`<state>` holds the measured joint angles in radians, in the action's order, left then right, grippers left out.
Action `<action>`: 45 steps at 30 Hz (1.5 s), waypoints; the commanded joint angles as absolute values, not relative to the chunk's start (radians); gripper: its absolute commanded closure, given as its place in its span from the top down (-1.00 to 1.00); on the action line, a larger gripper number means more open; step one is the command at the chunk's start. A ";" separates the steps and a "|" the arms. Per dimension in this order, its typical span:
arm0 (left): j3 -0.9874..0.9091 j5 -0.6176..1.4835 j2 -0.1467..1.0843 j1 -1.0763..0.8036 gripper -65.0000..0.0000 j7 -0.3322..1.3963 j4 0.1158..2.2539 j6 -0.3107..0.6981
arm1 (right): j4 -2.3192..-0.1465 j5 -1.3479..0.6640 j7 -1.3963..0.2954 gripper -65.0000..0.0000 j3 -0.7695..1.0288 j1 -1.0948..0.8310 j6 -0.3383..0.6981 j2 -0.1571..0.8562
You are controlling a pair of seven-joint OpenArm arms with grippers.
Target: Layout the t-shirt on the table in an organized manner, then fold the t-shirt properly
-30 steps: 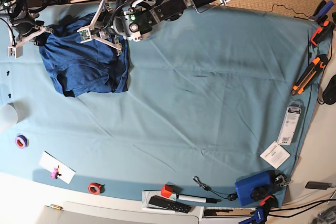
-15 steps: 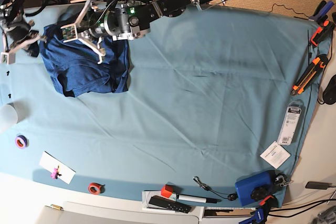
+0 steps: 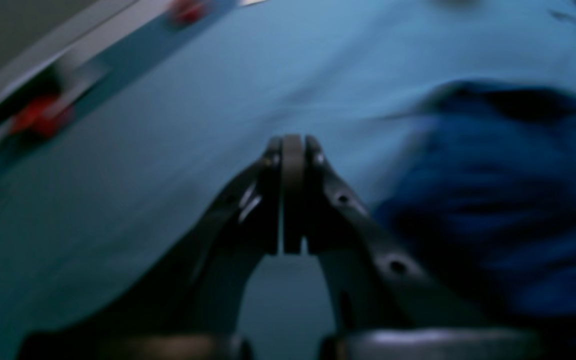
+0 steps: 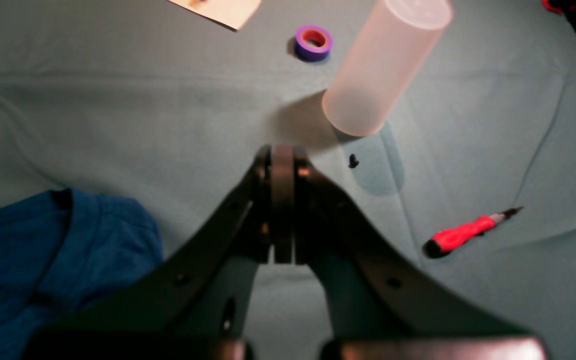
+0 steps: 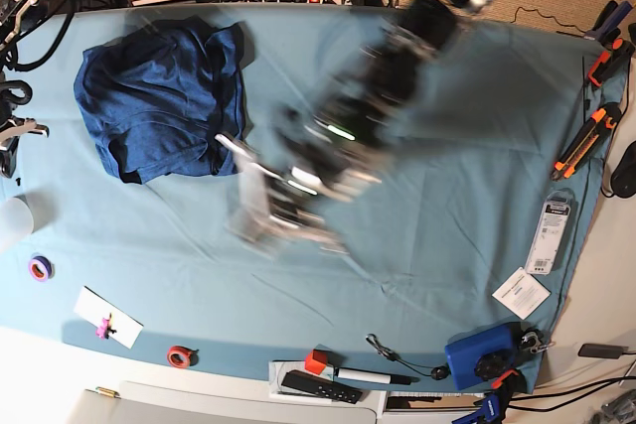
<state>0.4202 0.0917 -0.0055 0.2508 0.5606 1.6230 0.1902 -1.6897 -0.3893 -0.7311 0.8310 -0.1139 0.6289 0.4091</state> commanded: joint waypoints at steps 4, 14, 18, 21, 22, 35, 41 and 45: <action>0.207 0.255 0.112 0.239 -1.00 0.526 1.639 0.221 | -1.707 -0.416 -0.659 -1.00 0.840 -0.117 0.678 0.432; -0.299 0.754 0.268 0.036 -1.00 0.517 1.650 0.616 | -1.716 -0.543 -0.688 -1.00 0.848 -0.152 0.698 0.424; -0.454 0.941 0.300 -0.078 -1.00 0.527 1.694 0.698 | -1.770 -0.643 -0.689 -1.00 0.897 -0.218 0.698 0.424; -0.552 1.008 0.308 -0.161 -1.00 0.570 1.752 0.698 | -1.853 -0.691 -0.717 -1.00 0.958 -0.265 0.698 0.424; -0.581 1.016 0.312 -0.191 -1.00 0.577 1.771 0.698 | -1.883 -0.709 -0.732 -1.00 0.979 -0.286 0.698 0.423; -0.868 1.243 0.316 -0.609 -1.00 0.801 1.857 0.698 | -2.068 -0.933 -0.901 -1.00 1.121 -0.577 0.698 0.238; -0.899 1.468 0.316 -0.781 -1.00 0.991 1.857 0.698 | -2.068 -1.158 -1.095 -1.00 1.120 -0.700 0.698 0.148; -0.899 1.484 0.316 -0.857 -1.00 1.168 1.855 0.698 | -2.068 -1.257 -1.217 -1.00 1.120 -0.772 0.698 0.095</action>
